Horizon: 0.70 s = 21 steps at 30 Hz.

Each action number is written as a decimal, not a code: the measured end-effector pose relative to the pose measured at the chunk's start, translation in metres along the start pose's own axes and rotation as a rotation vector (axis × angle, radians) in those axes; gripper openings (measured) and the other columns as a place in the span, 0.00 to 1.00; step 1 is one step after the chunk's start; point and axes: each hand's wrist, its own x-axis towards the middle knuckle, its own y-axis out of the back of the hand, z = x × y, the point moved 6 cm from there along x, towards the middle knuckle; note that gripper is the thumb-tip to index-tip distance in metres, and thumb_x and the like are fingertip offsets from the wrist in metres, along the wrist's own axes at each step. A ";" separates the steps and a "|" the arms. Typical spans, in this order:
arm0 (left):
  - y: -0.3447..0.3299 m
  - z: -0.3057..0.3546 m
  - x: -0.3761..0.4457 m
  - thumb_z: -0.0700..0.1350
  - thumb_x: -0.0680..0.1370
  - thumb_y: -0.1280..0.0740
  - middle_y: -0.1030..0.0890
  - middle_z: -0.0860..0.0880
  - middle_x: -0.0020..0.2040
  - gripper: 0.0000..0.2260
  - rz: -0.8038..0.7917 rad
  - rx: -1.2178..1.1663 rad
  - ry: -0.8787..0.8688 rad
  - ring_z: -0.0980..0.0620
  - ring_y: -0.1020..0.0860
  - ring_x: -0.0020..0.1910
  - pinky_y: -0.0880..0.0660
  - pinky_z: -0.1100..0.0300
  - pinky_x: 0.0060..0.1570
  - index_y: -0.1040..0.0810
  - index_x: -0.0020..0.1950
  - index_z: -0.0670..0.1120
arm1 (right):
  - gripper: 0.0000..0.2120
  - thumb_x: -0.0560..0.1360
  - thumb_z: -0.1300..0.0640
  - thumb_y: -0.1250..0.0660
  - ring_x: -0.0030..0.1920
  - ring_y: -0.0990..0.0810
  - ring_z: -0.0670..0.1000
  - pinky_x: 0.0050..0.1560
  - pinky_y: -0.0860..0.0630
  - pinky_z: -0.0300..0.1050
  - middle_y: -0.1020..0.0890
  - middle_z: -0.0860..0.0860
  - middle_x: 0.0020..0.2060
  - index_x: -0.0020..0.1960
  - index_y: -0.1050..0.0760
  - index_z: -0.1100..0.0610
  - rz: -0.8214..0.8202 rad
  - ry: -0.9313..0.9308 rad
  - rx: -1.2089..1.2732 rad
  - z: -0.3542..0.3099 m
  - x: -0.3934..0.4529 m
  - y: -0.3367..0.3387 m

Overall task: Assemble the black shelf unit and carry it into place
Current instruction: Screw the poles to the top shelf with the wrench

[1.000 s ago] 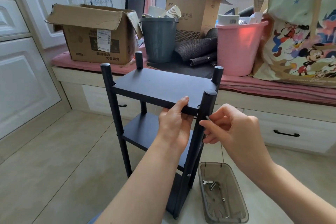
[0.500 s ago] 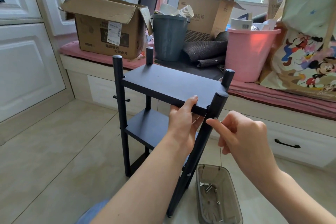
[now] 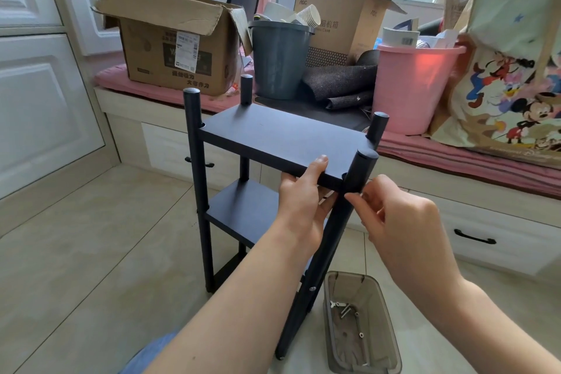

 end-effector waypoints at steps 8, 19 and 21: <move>-0.001 0.002 -0.001 0.40 0.80 0.31 0.15 0.47 0.44 0.08 -0.013 0.001 0.004 0.44 0.15 0.46 0.17 0.51 0.44 0.25 0.58 0.45 | 0.11 0.73 0.58 0.26 0.23 0.25 0.51 0.25 0.25 0.47 0.25 0.47 0.24 0.37 0.27 0.59 0.044 0.003 -0.003 0.000 -0.004 0.003; 0.000 0.003 0.003 0.41 0.80 0.31 0.16 0.44 0.51 0.14 -0.003 0.002 0.002 0.38 0.17 0.57 0.17 0.49 0.45 0.26 0.65 0.43 | 0.15 0.73 0.60 0.27 0.19 0.31 0.54 0.22 0.29 0.45 0.29 0.49 0.20 0.33 0.31 0.58 0.004 0.003 -0.054 -0.005 -0.002 0.003; 0.000 0.002 0.004 0.41 0.80 0.31 0.17 0.44 0.51 0.15 0.005 0.000 -0.003 0.37 0.18 0.58 0.17 0.49 0.46 0.27 0.66 0.41 | 0.16 0.73 0.59 0.28 0.19 0.32 0.56 0.23 0.29 0.45 0.29 0.50 0.19 0.33 0.33 0.57 -0.014 -0.007 -0.076 -0.004 -0.002 0.000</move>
